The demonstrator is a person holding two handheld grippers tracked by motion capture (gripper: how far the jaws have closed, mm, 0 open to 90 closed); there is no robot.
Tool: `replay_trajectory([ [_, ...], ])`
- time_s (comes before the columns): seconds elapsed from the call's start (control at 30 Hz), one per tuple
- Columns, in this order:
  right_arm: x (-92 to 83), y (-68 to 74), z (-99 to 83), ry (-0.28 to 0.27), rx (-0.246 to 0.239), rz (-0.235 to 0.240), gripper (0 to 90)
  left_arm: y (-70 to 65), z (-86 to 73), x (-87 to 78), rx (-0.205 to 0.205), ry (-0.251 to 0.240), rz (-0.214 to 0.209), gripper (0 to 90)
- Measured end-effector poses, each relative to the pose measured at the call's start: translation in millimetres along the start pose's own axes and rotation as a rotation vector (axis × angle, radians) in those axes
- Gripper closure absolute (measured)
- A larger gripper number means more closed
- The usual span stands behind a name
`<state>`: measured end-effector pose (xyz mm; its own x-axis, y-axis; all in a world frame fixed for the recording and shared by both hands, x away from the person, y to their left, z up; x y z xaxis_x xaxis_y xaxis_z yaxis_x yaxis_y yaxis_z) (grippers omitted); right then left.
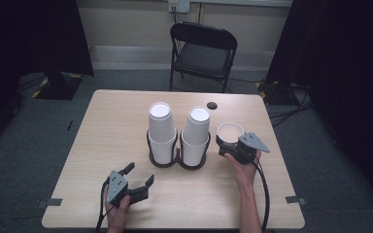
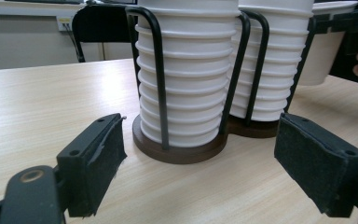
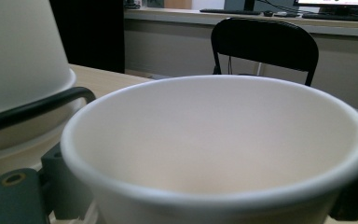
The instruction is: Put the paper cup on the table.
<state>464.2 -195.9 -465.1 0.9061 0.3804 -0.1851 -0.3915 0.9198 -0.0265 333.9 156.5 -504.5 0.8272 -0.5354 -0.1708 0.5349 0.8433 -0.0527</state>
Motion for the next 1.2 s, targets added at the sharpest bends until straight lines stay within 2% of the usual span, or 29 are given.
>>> replay_trajectory([
  [0.23, 16.5, -13.3, -9.1, 0.007, 0.06, -0.004, 10.7, -0.2, 0.0, 0.1, -0.005, 0.0, 0.004, 16.0],
  [0.37, 20.8, -13.2, -11.9, 0.001, 0.082, 0.0, 10.6, -0.4, 0.0, 0.1, 0.003, 0.001, 0.006, 16.2],
  [0.43, 23.7, -9.1, -18.8, 0.018, 0.072, 0.01, 10.5, -0.9, 0.0, -0.3, 0.003, -0.003, 0.009, 16.2],
  [0.67, 24.7, -7.3, -21.4, 0.033, 0.066, 0.01, 10.4, -0.8, -0.2, -1.3, -0.005, -0.007, 0.003, 16.2],
  [0.8, 23.1, -10.8, -21.4, 0.058, 0.069, 0.01, 10.3, -1.9, -0.2, -0.5, 0.008, 0.002, -0.006, 16.2],
  [0.93, 21.1, -14.5, -23.3, 0.09, 0.06, 0.008, 10.0, -1.5, -0.2, -0.8, 0.0, -0.001, -0.005, 16.2],
  [1.0, 21.2, -14.9, -23.5, 0.116, 0.03, -0.004, 10.5, -1.6, -0.3, -1.3, -0.004, -0.008, -0.003, 16.2],
  [1.2, 20.0, -14.5, -23.7, 0.137, 0.023, 0.004, 10.3, -1.9, -0.3, -1.7, 0.004, -0.011, -0.001, 16.2],
])
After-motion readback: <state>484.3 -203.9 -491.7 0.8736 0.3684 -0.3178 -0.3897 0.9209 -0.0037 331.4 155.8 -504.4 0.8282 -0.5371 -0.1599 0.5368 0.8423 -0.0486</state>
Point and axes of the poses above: each handheld gripper's, and its own axes: x roughly forward along the jaws, z roughly out of its top, y roughly to its left, the point moved 4 cm from there along x, roughly forward along the jaws, and after that the axes turned 1 degree about -z, right-handed, at the moved point
